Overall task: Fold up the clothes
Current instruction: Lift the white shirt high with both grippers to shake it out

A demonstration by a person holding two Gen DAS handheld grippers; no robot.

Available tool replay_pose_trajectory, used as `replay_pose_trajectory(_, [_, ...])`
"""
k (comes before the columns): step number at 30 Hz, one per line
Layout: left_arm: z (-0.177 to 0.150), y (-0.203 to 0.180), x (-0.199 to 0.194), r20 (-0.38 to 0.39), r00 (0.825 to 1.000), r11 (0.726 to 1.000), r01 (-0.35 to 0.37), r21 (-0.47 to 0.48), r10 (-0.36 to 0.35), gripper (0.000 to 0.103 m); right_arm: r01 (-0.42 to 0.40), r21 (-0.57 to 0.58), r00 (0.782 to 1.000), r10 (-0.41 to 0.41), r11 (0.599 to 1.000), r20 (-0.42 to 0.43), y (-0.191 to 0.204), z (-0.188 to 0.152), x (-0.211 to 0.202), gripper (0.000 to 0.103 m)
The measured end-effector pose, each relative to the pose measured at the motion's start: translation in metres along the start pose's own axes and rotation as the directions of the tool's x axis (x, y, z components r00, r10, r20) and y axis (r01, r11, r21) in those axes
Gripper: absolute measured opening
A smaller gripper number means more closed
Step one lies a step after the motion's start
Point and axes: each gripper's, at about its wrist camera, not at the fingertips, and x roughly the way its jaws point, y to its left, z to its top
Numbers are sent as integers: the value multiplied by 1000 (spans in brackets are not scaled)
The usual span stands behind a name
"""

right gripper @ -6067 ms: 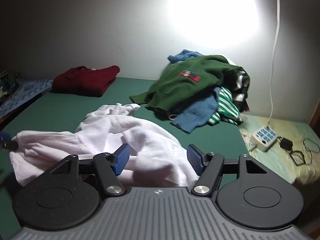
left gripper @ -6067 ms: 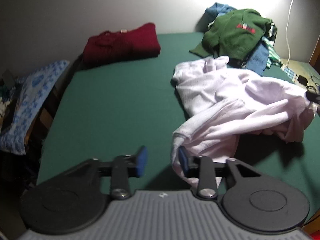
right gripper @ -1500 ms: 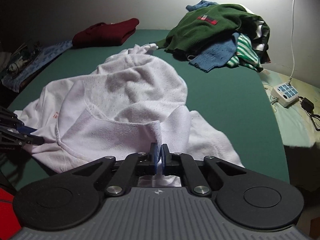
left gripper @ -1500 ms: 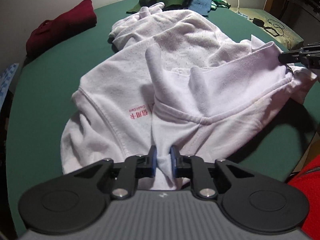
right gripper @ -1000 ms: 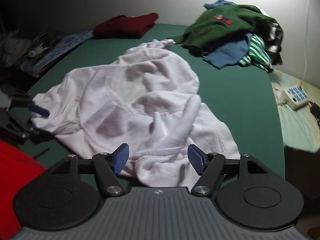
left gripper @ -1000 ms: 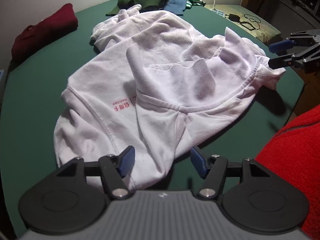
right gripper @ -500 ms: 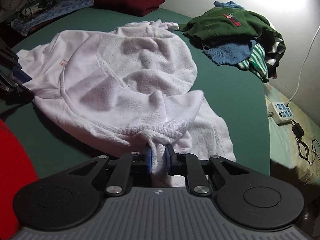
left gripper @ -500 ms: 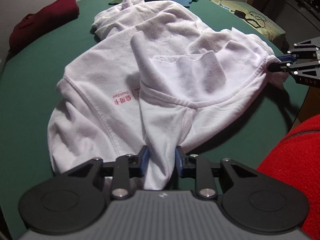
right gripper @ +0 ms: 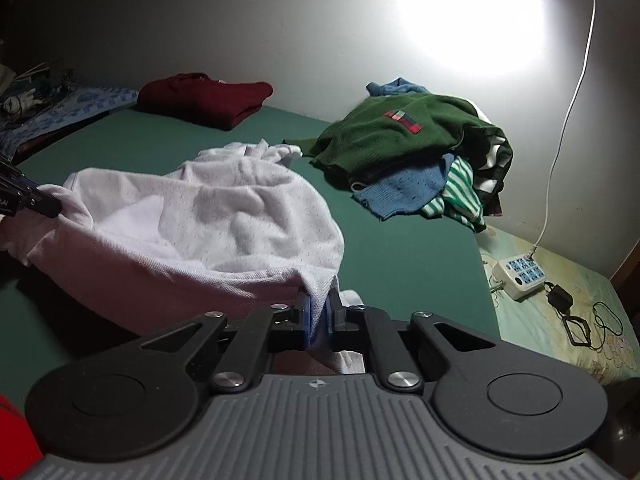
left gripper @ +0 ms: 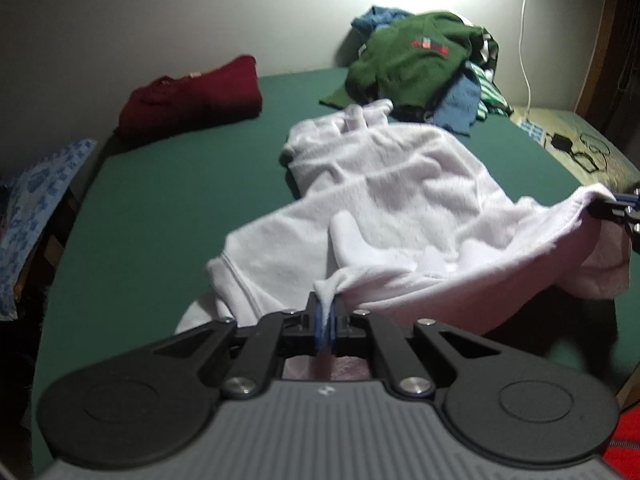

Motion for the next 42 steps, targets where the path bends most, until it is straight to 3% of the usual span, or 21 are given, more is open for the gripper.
replay_pose_trajectory(5, [33, 3, -37, 164, 984, 998, -62, -23, 65, 2, 10, 30, 992, -14, 999, 124, -5, 23, -12, 6])
replay_pose_trajectory(10, [57, 6, -75, 295, 950, 995, -90, -42, 98, 2, 14, 40, 967, -24, 999, 255, -12, 49, -29, 6])
replay_pose_trajectory(14, [73, 12, -110, 388, 914, 993, -98, -68, 116, 2, 2, 48, 931, -19, 999, 364, -20, 70, -48, 6])
replay_pose_trajectory(18, [84, 19, -142, 475, 871, 991, -89, -98, 125, 2, -9, 47, 878, -15, 999, 478, -22, 88, -73, 6])
replay_pose_trajectory(23, [93, 23, -172, 544, 828, 990, -86, -114, 135, 2, -12, 39, 791, -15, 999, 612, -20, 108, -103, 6])
replay_pose_trajectory(31, [101, 22, -231, 671, 725, 988, -96, -120, 152, 2, -11, 18, 691, -5, 1000, 723, -19, 125, -138, 5])
replay_pose_trajectory(37, [109, 23, -271, 741, 648, 984, -113, -136, 176, 2, 8, 6, 597, -10, 1000, 802, -14, 137, -166, 4])
replay_pose_trajectory(42, [115, 31, -307, 787, 588, 982, -111, -151, 188, 0, 3, 2, 549, -3, 1000, 836, -12, 148, -181, 4])
